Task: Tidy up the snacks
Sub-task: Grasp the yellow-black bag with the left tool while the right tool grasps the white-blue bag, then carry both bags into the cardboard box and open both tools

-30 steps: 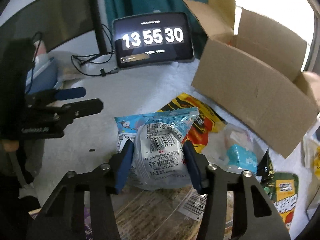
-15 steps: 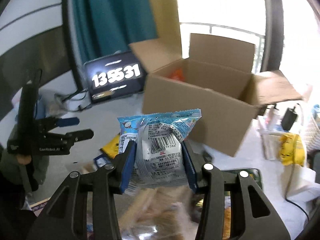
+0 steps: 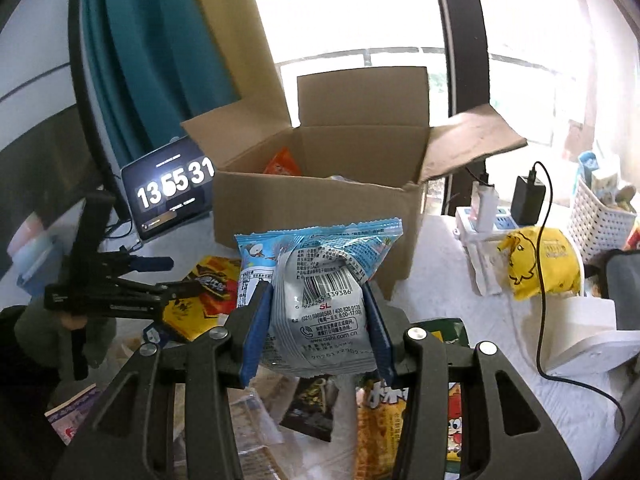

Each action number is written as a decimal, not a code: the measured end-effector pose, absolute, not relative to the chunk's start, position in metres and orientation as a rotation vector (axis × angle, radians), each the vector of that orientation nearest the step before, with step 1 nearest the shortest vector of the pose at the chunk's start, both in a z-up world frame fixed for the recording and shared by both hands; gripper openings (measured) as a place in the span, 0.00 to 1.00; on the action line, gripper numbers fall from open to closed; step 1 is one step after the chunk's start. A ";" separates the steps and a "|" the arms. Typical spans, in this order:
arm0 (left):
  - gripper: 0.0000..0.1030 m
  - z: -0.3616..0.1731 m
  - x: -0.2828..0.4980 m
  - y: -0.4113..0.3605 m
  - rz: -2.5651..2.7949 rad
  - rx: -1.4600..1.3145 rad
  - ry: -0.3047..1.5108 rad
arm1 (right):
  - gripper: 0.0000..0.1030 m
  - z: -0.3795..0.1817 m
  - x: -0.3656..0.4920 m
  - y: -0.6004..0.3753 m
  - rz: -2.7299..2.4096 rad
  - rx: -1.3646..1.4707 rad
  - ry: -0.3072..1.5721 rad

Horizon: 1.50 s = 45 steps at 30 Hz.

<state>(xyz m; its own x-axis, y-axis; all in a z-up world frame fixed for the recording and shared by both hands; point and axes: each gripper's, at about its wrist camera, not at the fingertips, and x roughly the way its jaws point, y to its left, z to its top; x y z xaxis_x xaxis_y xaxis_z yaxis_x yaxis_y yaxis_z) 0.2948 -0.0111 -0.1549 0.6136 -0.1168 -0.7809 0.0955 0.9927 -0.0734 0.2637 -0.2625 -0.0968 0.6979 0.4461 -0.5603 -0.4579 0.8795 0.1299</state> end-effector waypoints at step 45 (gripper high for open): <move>0.49 -0.112 0.249 0.000 -0.242 0.003 0.784 | 0.47 -0.065 0.236 -0.262 0.479 -0.018 0.531</move>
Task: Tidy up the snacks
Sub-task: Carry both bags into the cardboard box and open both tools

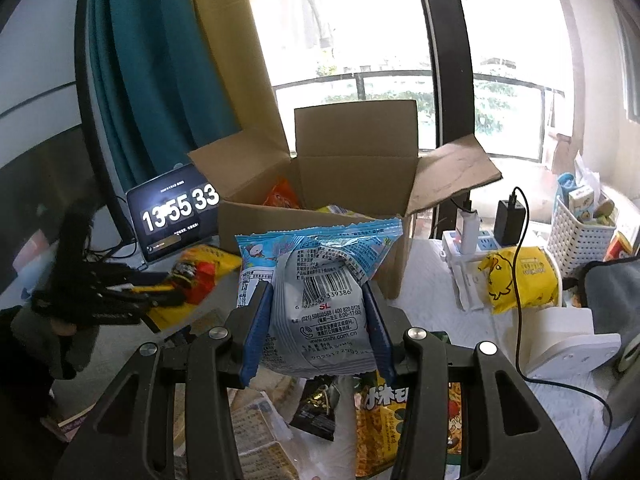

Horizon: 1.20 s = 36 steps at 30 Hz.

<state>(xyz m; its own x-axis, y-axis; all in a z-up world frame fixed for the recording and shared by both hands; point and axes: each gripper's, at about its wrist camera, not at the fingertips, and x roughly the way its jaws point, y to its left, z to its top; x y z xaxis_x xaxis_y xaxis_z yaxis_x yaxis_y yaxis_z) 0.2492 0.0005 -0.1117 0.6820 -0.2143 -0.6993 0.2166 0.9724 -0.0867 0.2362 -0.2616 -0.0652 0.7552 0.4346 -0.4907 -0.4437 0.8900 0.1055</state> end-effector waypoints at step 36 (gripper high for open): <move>0.50 -0.014 0.307 0.004 -0.247 -0.041 0.455 | 0.47 -0.022 0.301 -0.239 0.329 -0.042 0.329</move>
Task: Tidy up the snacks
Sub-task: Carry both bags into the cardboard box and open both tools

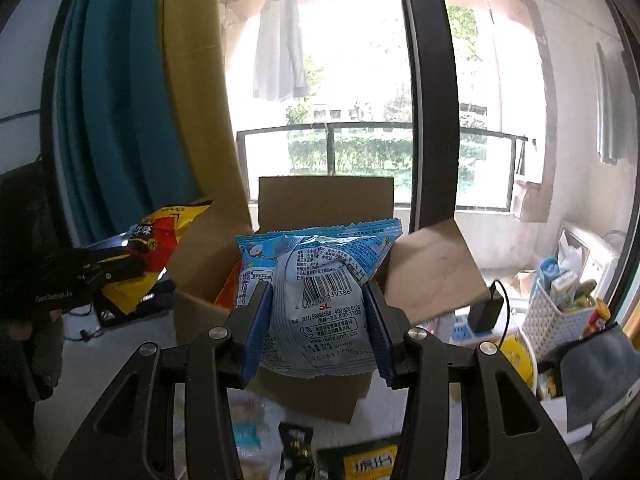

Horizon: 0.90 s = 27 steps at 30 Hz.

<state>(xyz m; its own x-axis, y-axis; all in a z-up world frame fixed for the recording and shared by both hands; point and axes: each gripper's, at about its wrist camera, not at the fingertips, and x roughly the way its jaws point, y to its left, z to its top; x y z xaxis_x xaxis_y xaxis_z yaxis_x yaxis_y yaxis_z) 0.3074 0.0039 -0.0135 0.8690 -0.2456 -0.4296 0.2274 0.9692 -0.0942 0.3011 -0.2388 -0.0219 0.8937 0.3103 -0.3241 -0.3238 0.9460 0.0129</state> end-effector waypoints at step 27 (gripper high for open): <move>0.81 -0.022 0.400 -0.017 -0.229 0.006 0.479 | 0.73 -0.020 0.399 -0.223 0.287 0.004 0.384</move>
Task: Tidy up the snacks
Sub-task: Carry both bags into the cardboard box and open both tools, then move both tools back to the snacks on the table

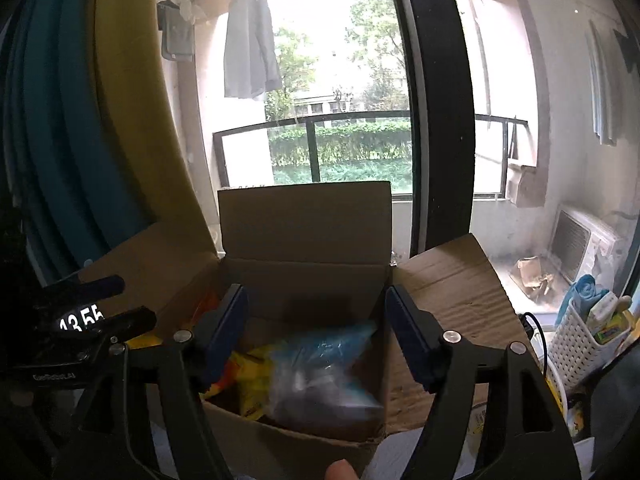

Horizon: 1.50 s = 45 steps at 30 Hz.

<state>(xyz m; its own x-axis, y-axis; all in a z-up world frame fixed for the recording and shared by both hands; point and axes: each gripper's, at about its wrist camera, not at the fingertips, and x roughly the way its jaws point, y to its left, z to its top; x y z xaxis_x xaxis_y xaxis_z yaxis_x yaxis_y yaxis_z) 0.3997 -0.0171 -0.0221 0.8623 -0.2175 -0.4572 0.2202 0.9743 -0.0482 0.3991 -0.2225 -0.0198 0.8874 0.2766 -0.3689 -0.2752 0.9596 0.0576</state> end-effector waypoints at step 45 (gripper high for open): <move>0.82 -0.104 0.196 0.009 -0.190 -0.044 0.642 | 0.73 -0.087 0.213 -0.225 0.427 0.025 0.610</move>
<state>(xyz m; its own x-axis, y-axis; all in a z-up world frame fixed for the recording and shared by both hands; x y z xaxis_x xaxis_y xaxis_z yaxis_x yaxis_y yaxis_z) 0.1962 0.0089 -0.1036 0.7839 -0.1901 -0.5910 0.1628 0.9816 -0.0997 0.2130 -0.2251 -0.0871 0.7354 0.3961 -0.5498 -0.3818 0.9125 0.1467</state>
